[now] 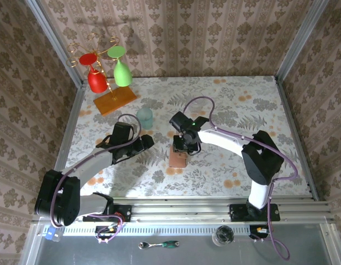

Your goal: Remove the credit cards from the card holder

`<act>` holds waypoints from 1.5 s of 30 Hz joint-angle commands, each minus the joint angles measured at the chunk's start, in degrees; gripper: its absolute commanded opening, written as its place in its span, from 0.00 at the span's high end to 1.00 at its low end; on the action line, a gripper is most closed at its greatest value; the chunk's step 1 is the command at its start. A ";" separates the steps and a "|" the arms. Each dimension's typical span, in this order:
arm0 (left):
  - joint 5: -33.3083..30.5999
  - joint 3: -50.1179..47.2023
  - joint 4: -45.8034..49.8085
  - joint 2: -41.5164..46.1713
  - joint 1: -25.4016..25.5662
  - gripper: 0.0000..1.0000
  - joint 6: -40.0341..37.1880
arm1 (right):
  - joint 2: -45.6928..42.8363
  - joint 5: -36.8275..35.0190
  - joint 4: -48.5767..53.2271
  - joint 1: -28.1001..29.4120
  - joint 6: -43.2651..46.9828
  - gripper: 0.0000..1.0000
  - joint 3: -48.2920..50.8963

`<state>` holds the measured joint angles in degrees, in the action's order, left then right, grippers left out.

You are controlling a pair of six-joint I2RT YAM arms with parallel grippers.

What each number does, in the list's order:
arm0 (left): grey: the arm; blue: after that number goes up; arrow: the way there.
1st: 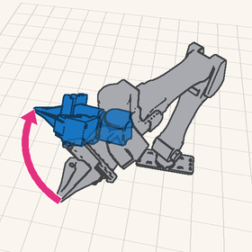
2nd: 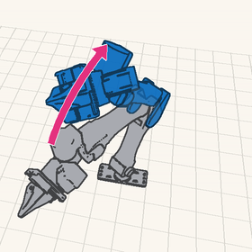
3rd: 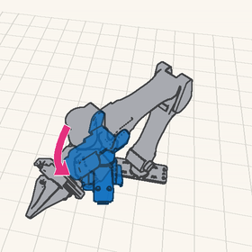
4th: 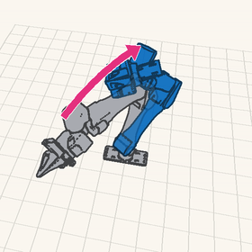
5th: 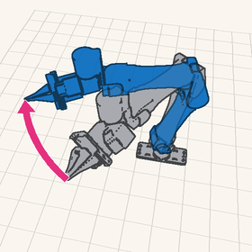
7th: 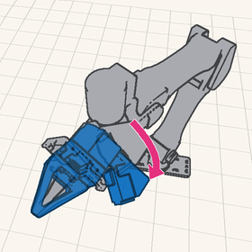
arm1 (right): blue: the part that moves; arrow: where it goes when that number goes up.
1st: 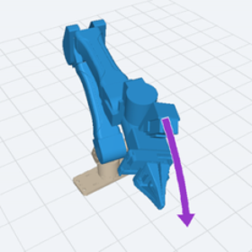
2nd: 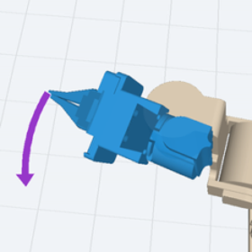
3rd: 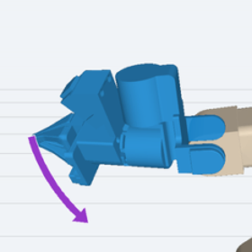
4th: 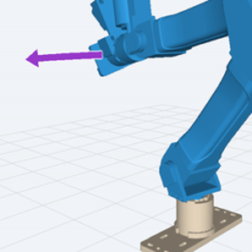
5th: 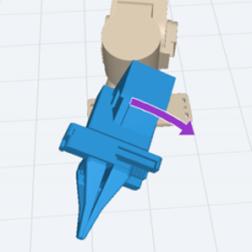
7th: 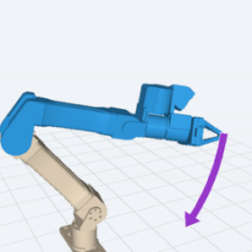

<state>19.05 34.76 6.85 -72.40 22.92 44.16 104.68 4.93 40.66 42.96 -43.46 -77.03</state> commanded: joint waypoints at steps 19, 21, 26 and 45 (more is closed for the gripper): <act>7.14 -3.32 -6.85 -2.31 -2.79 0.26 0.57 | 10.61 -4.13 10.40 2.65 -2.86 0.63 -10.20; 7.23 -3.39 -6.85 -2.22 -2.87 0.25 0.63 | 10.93 -4.51 10.90 2.72 -2.86 0.63 -10.54; 7.49 -3.30 -6.85 -2.56 -2.87 0.25 0.66 | 12.41 -4.51 12.14 2.75 -2.65 0.63 -11.65; 8.24 -3.13 -7.12 -3.69 -2.88 0.25 1.24 | 15.71 -3.97 12.29 2.96 -2.77 0.70 -11.60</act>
<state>26.24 31.88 0.34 -75.40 20.51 45.06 117.62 1.69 50.65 45.32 -45.23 -88.05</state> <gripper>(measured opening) 0.747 0.302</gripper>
